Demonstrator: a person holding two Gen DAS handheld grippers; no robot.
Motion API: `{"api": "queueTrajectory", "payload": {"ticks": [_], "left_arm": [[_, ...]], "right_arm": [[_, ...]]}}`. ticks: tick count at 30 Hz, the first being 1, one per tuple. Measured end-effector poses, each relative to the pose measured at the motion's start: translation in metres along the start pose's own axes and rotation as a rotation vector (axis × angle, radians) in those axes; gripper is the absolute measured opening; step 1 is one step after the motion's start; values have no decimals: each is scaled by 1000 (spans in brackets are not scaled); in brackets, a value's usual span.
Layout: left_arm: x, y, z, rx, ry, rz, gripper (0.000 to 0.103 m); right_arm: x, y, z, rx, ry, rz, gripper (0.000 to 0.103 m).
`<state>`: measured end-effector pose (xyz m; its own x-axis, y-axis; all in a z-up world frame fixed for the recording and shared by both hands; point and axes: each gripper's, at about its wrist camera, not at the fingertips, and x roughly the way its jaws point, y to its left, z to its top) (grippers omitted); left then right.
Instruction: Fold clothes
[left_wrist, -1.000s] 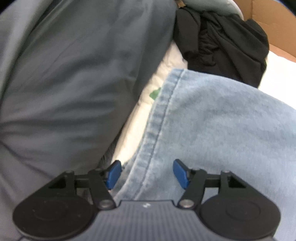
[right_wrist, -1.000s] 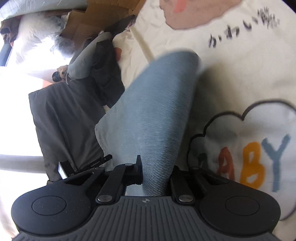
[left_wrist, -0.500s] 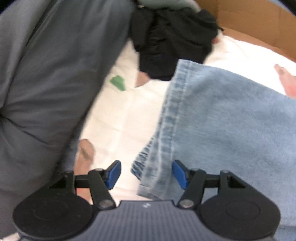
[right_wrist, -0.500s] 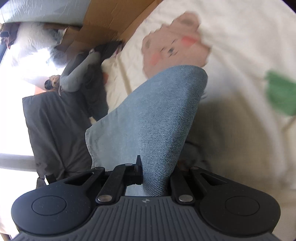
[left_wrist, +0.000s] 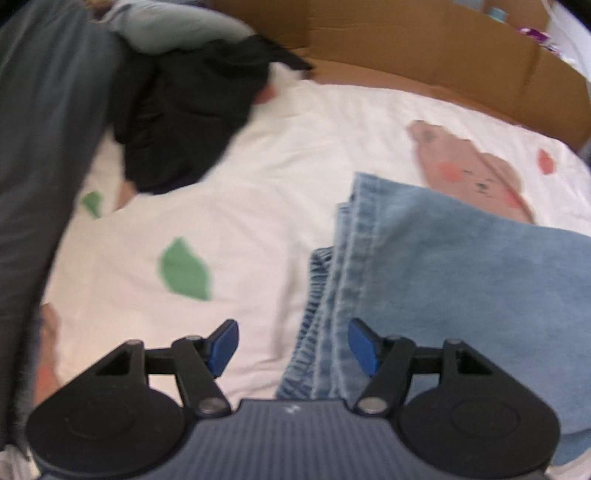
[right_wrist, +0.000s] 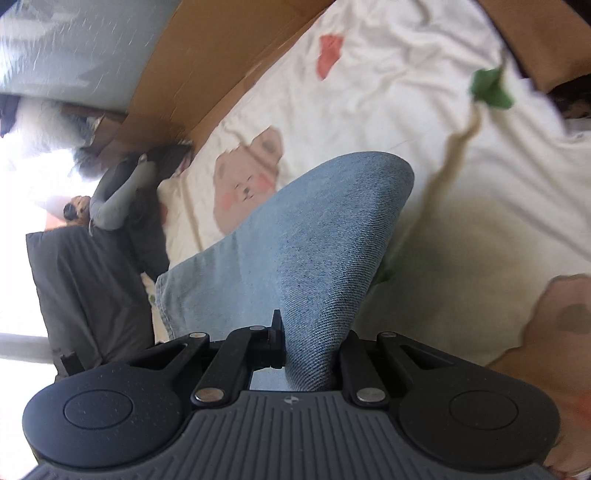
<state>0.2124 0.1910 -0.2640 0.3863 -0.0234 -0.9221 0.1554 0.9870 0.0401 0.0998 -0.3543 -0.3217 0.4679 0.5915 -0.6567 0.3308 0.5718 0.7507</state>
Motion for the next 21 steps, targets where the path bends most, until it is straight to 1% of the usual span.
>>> {"api": "queueTrajectory", "payload": {"ticks": [3,5,6,7,8,10,11,12,13,14,16,19,20,21], "left_arm": [[7,-19,-1,16,25,-9,70],[10,-27,-1,3,44,-20,70],[12,-28,-1,-5,48,-35,71],[12,-31,-1,-9,50,-44,74],[13,-34,-1,-5,54,-42,76],[19,-39,-2,22,75,-21,76],[22,-41,-2,37,87,-10,76],[25,-42,-3,46,98,0,76],[29,-42,-4,52,108,9,76],[32,-41,-5,50,116,14,76],[38,-39,-6,41,131,19,78],[41,-37,-6,33,141,25,80],[42,-38,-5,34,141,27,80],[42,-39,-5,37,143,29,80]], "right_arm": [[-5,-16,7,23,-4,-12,5],[0,-28,14,29,13,-19,5],[2,-33,17,33,22,-21,5],[6,-41,18,53,31,-10,5],[10,-49,20,73,41,2,6],[18,-64,18,111,54,21,8],[21,-72,17,129,60,29,16],[22,-79,15,143,58,18,28],[23,-85,16,145,53,18,35],[23,-91,16,146,47,18,44],[21,-100,21,135,22,57,46],[19,-111,32,177,-39,105,46],[19,-111,37,186,-68,119,48],[19,-112,41,196,-97,133,53]]}}
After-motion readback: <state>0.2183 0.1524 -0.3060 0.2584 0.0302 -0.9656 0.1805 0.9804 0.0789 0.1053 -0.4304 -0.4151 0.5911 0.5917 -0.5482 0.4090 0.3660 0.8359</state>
